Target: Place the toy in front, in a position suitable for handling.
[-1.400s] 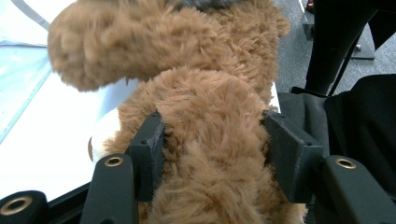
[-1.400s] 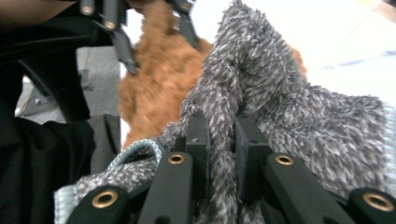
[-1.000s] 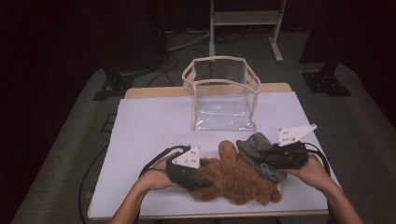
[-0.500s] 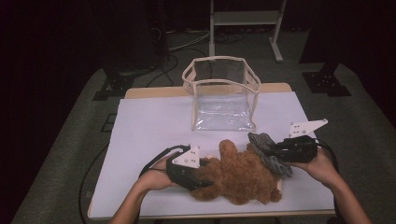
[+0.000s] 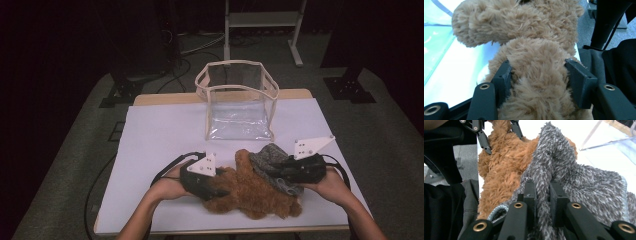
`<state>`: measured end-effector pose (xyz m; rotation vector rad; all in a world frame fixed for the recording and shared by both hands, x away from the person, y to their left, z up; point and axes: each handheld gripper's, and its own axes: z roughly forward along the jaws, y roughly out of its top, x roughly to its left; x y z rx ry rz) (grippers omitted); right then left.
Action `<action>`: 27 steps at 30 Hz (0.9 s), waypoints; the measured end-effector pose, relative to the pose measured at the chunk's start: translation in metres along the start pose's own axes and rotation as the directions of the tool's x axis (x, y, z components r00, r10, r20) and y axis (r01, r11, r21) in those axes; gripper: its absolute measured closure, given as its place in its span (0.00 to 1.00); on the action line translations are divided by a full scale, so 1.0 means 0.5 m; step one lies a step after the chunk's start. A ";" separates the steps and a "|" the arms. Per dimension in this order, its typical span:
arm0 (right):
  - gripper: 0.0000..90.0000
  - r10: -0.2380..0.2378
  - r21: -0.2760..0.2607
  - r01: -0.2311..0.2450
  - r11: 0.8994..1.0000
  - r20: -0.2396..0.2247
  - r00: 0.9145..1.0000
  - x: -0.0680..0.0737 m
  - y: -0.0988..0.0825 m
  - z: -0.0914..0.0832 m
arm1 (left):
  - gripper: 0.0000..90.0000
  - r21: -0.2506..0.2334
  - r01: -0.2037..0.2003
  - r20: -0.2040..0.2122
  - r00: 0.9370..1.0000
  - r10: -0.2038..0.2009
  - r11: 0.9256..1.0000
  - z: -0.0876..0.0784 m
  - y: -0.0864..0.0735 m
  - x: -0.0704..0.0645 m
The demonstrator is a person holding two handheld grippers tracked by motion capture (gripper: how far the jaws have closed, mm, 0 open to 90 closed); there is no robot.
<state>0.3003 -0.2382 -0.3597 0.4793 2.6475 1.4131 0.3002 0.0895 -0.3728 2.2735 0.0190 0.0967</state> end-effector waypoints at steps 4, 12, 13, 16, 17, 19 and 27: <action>0.86 0.033 -0.007 -0.033 0.999 0.014 0.999 -0.007 -0.022 -0.017 | 0.48 -0.008 0.007 0.000 1.000 -0.007 1.000 -0.002 -0.004 0.002; 0.86 -0.006 0.002 0.006 1.000 0.033 0.999 0.006 0.004 -0.007 | 0.48 0.012 0.006 -0.003 1.000 -0.006 1.000 0.008 0.007 0.009; 0.86 -0.019 -0.004 0.019 1.000 0.032 0.999 0.011 0.014 -0.001 | 0.48 0.017 0.005 -0.004 1.000 -0.005 1.000 0.008 0.008 0.008; 0.86 -0.083 -0.035 0.083 0.996 0.021 0.996 0.026 0.062 0.023 | 0.48 0.018 0.007 -0.004 1.000 -0.007 1.000 0.008 0.009 0.007; 0.86 -0.093 -0.035 0.093 0.995 0.023 0.995 0.027 0.073 0.029 | 0.48 0.020 0.004 -0.005 1.000 -0.004 1.000 0.008 0.010 0.006; 0.86 -0.102 -0.033 0.103 0.994 0.017 0.995 0.027 0.094 0.045 | 0.48 0.021 -0.001 -0.007 1.000 0.001 1.000 0.007 0.009 0.004; 0.86 -0.051 0.066 0.050 0.997 0.019 0.999 0.003 0.057 0.071 | 0.48 -0.005 0.007 -0.012 1.000 -0.007 1.000 0.004 0.001 0.001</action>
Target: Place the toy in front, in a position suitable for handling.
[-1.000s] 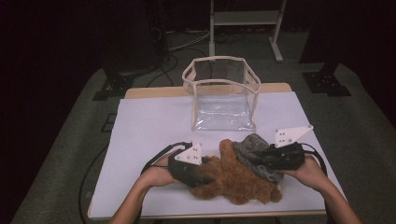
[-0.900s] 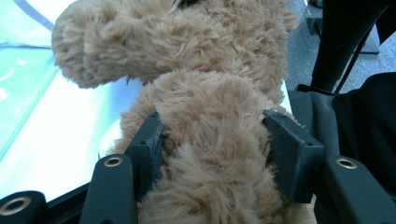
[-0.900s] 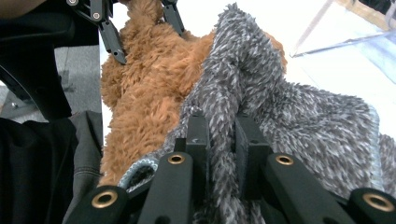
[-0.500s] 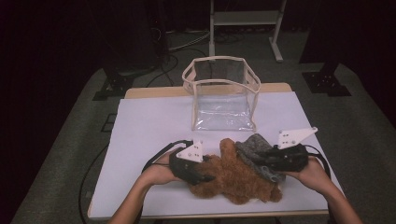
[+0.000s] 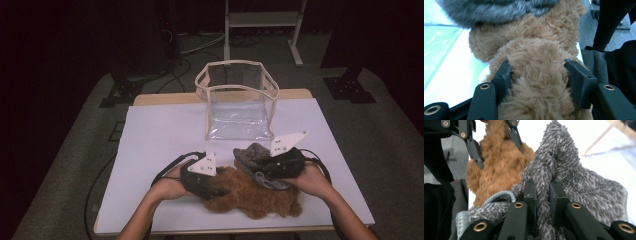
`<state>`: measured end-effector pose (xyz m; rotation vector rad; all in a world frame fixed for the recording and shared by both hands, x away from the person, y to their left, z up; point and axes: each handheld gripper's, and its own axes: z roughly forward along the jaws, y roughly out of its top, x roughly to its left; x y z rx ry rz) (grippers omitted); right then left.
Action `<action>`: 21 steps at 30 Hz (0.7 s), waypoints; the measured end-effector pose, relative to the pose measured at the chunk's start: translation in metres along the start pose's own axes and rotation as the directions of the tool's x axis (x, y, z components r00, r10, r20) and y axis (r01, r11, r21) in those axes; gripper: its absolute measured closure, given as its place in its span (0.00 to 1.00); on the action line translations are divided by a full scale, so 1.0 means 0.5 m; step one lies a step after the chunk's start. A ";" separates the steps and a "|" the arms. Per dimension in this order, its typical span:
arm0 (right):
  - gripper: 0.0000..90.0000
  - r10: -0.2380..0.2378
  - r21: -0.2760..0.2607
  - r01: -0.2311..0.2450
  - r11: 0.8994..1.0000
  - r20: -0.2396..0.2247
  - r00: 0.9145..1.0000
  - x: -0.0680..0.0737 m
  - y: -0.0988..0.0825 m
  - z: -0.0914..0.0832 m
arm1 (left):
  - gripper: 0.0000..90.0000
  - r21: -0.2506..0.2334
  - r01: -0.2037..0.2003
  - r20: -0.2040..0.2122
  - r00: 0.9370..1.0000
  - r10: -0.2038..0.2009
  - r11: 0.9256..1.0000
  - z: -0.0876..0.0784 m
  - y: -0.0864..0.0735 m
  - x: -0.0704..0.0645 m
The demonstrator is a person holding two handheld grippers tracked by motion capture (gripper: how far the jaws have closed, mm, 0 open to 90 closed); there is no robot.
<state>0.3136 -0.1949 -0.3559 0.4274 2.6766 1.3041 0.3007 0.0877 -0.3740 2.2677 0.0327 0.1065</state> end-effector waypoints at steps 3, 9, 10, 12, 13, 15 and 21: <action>0.86 0.030 -0.015 -0.030 0.999 0.010 0.999 -0.002 -0.016 -0.025 | 0.48 -0.001 0.002 0.002 1.000 -0.002 1.000 0.003 0.002 0.004; 0.86 -0.051 -0.056 0.051 0.997 0.002 0.999 0.031 0.034 -0.030 | 0.48 0.008 -0.002 -0.003 1.000 0.002 1.000 0.004 0.005 0.003; 0.86 -0.068 -0.058 0.068 0.996 -0.002 0.998 0.033 0.041 -0.024 | 0.48 0.009 -0.003 -0.004 1.000 0.003 1.000 0.003 0.005 0.001; 0.86 -0.082 -0.052 0.081 0.995 -0.015 0.996 0.037 0.057 -0.003 | 0.48 0.009 -0.005 -0.005 1.000 0.005 1.000 0.003 0.005 -0.001; 0.86 -0.086 -0.041 0.085 0.996 -0.021 0.996 0.038 0.062 0.009 | 0.48 0.010 -0.007 -0.006 1.000 0.007 1.000 0.002 0.004 -0.003; 0.86 -0.086 -0.014 0.086 0.996 -0.033 0.996 0.032 0.065 0.033 | 0.48 0.009 -0.010 -0.009 1.000 0.010 1.000 0.001 0.003 -0.005; 0.86 -0.004 0.009 0.004 1.000 -0.010 1.000 -0.006 0.014 0.022 | 0.48 -0.006 -0.005 -0.009 1.000 0.005 1.000 0.000 -0.002 -0.003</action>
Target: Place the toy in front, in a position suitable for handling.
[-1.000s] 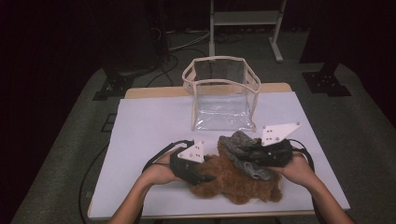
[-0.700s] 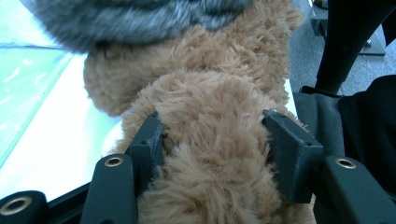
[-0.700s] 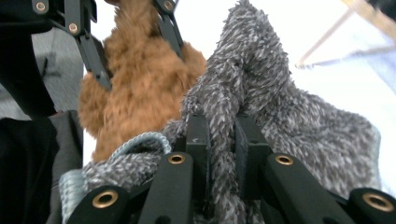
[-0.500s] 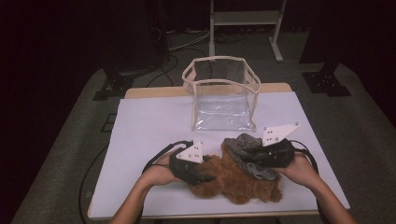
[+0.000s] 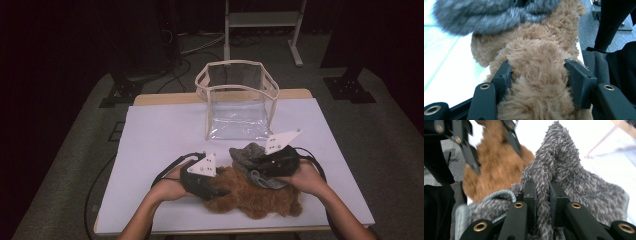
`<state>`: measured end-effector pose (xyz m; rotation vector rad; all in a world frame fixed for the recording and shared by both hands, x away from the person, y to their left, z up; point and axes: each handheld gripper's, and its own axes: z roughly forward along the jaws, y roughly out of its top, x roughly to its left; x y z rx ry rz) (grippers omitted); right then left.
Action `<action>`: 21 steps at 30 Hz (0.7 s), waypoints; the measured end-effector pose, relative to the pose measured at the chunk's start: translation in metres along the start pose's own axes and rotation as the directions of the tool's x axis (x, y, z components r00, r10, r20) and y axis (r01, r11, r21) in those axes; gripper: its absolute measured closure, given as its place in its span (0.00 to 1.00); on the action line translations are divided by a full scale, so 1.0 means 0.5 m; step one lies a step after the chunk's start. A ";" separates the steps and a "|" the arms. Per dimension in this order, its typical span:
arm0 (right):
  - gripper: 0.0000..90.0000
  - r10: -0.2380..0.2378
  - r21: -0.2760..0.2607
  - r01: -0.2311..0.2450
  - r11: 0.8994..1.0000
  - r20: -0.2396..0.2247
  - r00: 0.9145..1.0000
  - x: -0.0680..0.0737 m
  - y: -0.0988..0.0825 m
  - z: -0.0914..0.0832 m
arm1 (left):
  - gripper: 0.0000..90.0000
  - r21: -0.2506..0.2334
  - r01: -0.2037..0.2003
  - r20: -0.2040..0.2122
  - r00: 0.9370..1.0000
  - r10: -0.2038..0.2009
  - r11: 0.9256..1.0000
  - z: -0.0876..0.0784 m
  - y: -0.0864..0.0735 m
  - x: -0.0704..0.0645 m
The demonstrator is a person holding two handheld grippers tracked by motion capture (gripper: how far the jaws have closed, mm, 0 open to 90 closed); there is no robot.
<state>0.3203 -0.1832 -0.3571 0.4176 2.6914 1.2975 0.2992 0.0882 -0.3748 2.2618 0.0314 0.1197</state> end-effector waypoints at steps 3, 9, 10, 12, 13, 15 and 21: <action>0.86 0.044 -0.008 -0.044 0.999 0.028 0.999 -0.006 -0.034 -0.033 | 0.48 0.000 0.002 0.002 1.000 -0.002 1.000 0.001 0.003 -0.001; 0.86 0.089 -0.024 -0.087 0.996 0.074 0.993 -0.012 -0.077 -0.086 | 0.48 0.004 -0.001 -0.002 1.000 0.001 1.000 0.001 0.005 0.000; 0.86 0.094 -0.029 -0.092 0.995 0.078 0.993 -0.013 -0.082 -0.093 | 0.48 0.002 0.004 0.001 1.000 -0.004 1.000 0.002 0.004 0.001; 0.86 0.099 -0.039 -0.096 0.995 0.088 0.991 -0.010 -0.086 -0.103 | 0.48 -0.001 0.006 0.008 1.000 -0.006 1.000 0.003 0.003 0.003; 0.86 0.096 -0.049 -0.092 0.995 0.087 0.992 -0.005 -0.083 -0.105 | 0.48 0.000 0.007 0.008 1.000 -0.007 1.000 0.005 0.004 0.004; 0.86 0.071 -0.059 -0.066 0.996 0.078 0.994 0.009 -0.068 -0.106 | 0.48 0.007 0.002 0.008 1.000 -0.002 1.000 0.006 0.007 0.005; 0.86 -0.015 -0.049 0.016 0.999 0.028 0.999 0.042 -0.022 -0.072 | 0.48 0.007 0.001 -0.001 1.000 -0.001 1.000 0.008 0.010 0.007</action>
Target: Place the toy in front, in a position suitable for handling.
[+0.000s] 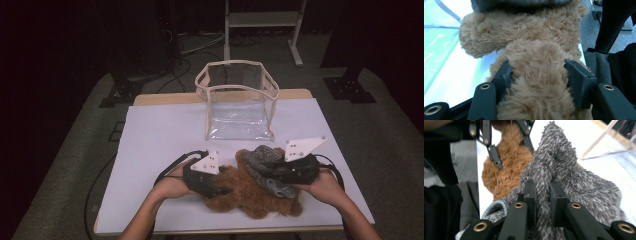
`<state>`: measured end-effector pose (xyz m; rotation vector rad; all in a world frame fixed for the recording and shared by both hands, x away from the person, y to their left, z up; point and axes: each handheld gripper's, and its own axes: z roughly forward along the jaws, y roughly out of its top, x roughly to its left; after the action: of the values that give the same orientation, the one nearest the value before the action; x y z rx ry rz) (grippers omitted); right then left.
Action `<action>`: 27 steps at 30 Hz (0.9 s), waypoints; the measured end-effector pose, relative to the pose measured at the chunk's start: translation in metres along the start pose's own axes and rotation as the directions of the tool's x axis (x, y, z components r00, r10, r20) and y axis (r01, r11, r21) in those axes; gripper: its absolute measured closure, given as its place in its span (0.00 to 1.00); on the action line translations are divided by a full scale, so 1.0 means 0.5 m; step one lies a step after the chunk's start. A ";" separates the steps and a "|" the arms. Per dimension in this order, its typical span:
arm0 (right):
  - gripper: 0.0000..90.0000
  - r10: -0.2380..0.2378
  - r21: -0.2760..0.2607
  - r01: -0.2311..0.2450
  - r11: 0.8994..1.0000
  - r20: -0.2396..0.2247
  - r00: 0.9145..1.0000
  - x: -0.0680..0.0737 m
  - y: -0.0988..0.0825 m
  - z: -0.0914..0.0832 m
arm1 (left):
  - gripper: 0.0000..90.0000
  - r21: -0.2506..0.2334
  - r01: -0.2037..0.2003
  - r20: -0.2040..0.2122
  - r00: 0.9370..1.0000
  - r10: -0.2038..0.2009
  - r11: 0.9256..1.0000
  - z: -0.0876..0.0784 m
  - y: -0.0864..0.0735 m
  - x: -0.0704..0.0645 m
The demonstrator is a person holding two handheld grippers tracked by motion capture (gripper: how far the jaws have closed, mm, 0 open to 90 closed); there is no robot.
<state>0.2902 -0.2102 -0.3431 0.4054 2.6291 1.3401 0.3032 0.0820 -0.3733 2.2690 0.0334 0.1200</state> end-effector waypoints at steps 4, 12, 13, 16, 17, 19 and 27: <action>0.87 0.049 0.034 -0.049 0.998 -0.002 0.999 -0.015 -0.038 0.023 | 0.47 -0.006 0.003 -0.019 1.000 -0.003 1.000 -0.007 -0.001 0.001; 0.88 0.099 -0.020 -0.099 0.995 0.006 0.995 -0.022 -0.089 0.009 | 0.42 -0.054 0.037 -0.040 0.998 -0.039 0.998 -0.044 -0.014 0.009; 0.88 0.101 -0.018 -0.101 0.995 0.009 0.995 -0.022 -0.091 0.007 | 0.42 -0.056 0.040 -0.044 0.998 -0.043 0.998 -0.049 -0.017 0.011; 0.88 0.106 -0.012 -0.105 0.994 0.024 0.994 -0.026 -0.096 0.000 | 0.42 -0.066 0.071 -0.048 0.996 -0.075 0.995 -0.059 -0.036 0.014; 0.88 0.112 -0.012 -0.111 0.994 0.028 0.993 -0.028 -0.099 -0.004 | 0.43 -0.068 0.077 -0.041 0.996 -0.080 0.995 -0.058 -0.042 0.015; 0.87 0.126 -0.012 -0.126 0.992 0.031 0.992 -0.030 -0.103 -0.012 | 0.50 -0.081 0.099 -0.020 0.995 -0.101 0.992 -0.046 -0.053 0.014; 0.88 0.009 -0.029 -0.008 1.000 0.046 0.999 0.000 -0.008 -0.029 | 0.55 -0.090 0.103 -0.014 0.994 -0.105 0.991 -0.019 -0.043 0.022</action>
<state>0.2859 -0.2235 -0.3380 0.4382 2.5711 1.3530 0.3134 0.1038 -0.3828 2.1725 0.1533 0.0854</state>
